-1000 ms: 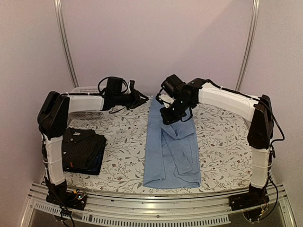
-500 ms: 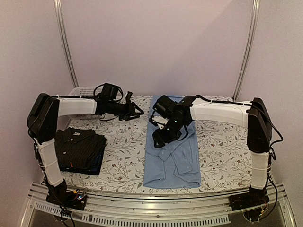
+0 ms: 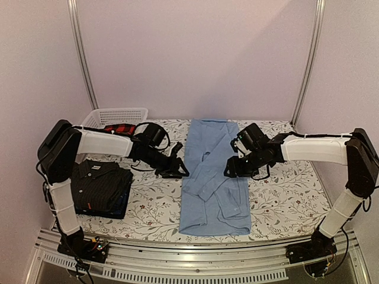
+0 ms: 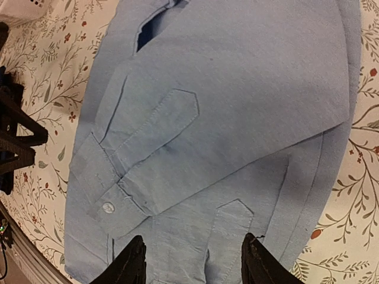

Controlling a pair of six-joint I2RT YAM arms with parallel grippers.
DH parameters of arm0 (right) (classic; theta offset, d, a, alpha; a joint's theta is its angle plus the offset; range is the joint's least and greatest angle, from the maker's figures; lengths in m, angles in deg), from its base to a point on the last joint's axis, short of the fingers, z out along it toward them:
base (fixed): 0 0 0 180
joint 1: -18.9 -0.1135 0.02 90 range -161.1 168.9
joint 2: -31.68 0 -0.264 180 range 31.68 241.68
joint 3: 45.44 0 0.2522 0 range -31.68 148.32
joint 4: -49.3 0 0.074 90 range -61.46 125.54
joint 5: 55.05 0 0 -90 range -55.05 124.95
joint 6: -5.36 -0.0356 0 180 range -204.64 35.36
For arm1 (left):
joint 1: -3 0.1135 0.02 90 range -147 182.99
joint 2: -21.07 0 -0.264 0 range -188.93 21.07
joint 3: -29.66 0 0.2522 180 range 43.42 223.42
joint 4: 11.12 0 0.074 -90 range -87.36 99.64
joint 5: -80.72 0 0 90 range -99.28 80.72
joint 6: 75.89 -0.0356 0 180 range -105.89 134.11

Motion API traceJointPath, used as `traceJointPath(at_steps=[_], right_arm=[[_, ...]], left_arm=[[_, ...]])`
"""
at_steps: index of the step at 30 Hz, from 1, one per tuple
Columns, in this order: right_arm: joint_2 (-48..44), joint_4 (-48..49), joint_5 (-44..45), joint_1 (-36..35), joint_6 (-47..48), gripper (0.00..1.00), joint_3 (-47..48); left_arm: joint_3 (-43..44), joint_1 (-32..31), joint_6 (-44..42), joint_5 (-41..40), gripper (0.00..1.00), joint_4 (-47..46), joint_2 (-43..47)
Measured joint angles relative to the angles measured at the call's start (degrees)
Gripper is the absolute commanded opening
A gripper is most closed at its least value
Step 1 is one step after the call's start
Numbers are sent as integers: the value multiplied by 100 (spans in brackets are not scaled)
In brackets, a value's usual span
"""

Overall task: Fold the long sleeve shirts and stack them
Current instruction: Adjust the sleeve of the rectangle-folded shirt.

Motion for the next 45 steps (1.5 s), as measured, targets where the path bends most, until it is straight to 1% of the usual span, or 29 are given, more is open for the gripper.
traceJointPath(at_steps=[5, 10, 19, 21, 25, 28, 30, 34, 38, 44, 45], right_arm=[[-125, 634, -118, 378, -393, 53, -654], [-262, 1047, -144, 407, -619, 54, -857], [-553, 1353, -140, 505, -761, 54, -1113], [-564, 1379, -140, 509, -778, 54, -1156], [-566, 1403, -142, 511, -807, 54, -1193], [-568, 1440, -142, 511, -822, 54, -1193], [-568, 1458, -140, 511, -822, 55, -1193], [-568, 1462, -140, 511, -822, 55, -1193], [-570, 1462, -140, 514, -820, 55, -1193], [-608, 1464, -131, 514, -820, 55, -1226], [-619, 1462, -129, 514, -820, 55, -1235]], left_arm=[[59, -201, -210, -195, 39, 236, -127], [166, -284, -376, -527, 38, 514, -407], [354, -439, -529, -619, 31, 728, -577], [417, -498, -544, -682, 28, 774, -588], [487, -603, -586, -844, 24, 879, -590], [516, -632, -619, -984, 25, 986, -590], [529, -638, -629, -1097, 28, 1069, -590], [553, -651, -656, -1250, 27, 1191, -597], [616, -699, -688, -1268, 18, 1252, -640], [723, -772, -765, -1268, 0, 1373, -704], [745, -776, -772, -1268, 0, 1399, -704]])
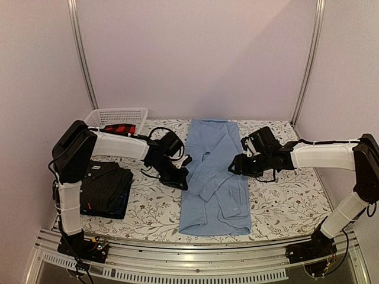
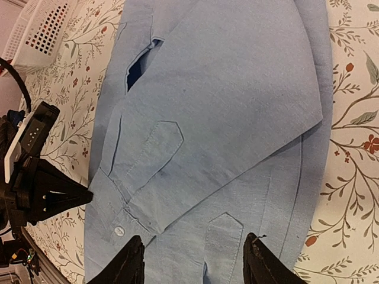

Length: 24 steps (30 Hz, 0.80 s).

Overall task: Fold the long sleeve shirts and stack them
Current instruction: Adjust the sleeve of the rectangle-folded shirt.

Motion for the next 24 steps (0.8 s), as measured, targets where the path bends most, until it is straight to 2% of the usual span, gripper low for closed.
traceJointPath(at_steps=[9, 18, 24], right_arm=[[-22, -2, 111, 24, 0, 55, -15], [-22, -31, 157, 343, 24, 55, -7], [13, -111, 155, 407, 142, 55, 369]], left_arm=[[181, -20, -98, 44, 0, 280, 0], [321, -142, -260, 474, 0, 778, 61], [398, -306, -291, 691, 0, 1049, 210]])
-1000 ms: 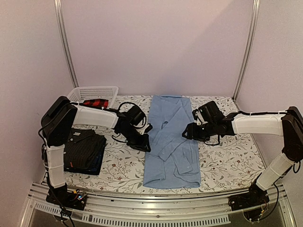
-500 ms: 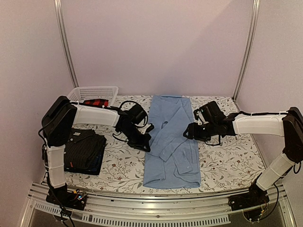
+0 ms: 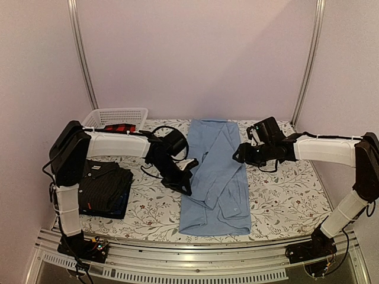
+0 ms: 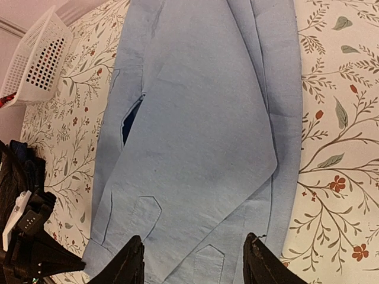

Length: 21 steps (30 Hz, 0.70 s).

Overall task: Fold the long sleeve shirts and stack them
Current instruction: Adjust the sleeve of the rectangle-folded shirt.

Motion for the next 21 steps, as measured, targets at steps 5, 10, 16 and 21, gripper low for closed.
traceJointPath(at_steps=[5, 10, 16, 21], right_arm=[[164, -4, 9, 2, 116, 56, 275], [518, -13, 7, 101, 302, 56, 568], [1169, 15, -35, 343, 625, 56, 1134], [2000, 125, -138, 455, 1075, 56, 2044]], left_arm=[[-199, -105, 20, 74, 0, 7, 232], [-566, -111, 70, 92, 0, -20, 378], [-763, -114, 153, 72, 4, -79, 417], [-763, -116, 232, 39, 20, -247, 415]])
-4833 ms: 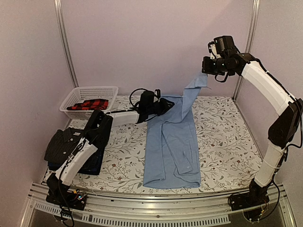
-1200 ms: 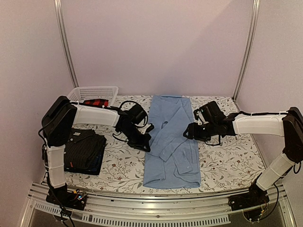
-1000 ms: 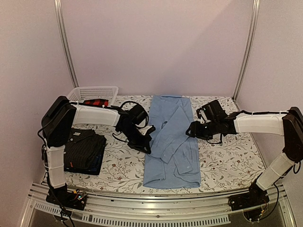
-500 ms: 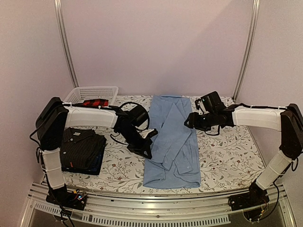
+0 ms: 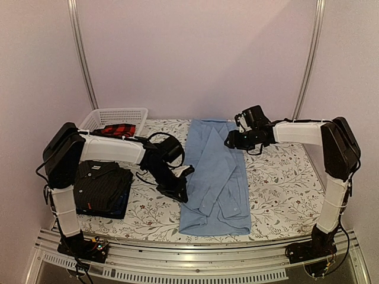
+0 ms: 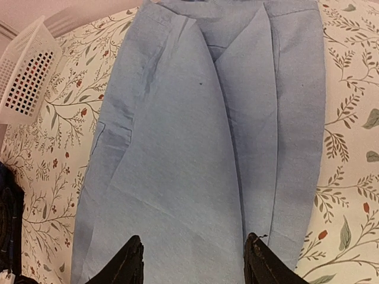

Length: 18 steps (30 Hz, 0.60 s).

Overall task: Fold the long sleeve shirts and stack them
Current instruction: Adjust the sleeve of the rectangle-folded shirt.

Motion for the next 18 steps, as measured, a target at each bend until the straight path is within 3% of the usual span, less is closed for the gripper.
traceJointPath(at_steps=[5, 18], right_arm=[[627, 107, -247, 125, 407, 56, 706], [2105, 214, -859, 407, 1040, 49, 1932]], left_arm=[[28, 61, 101, -251, 30, -136, 2], [570, 1080, 334, -667, 29, -608, 9]])
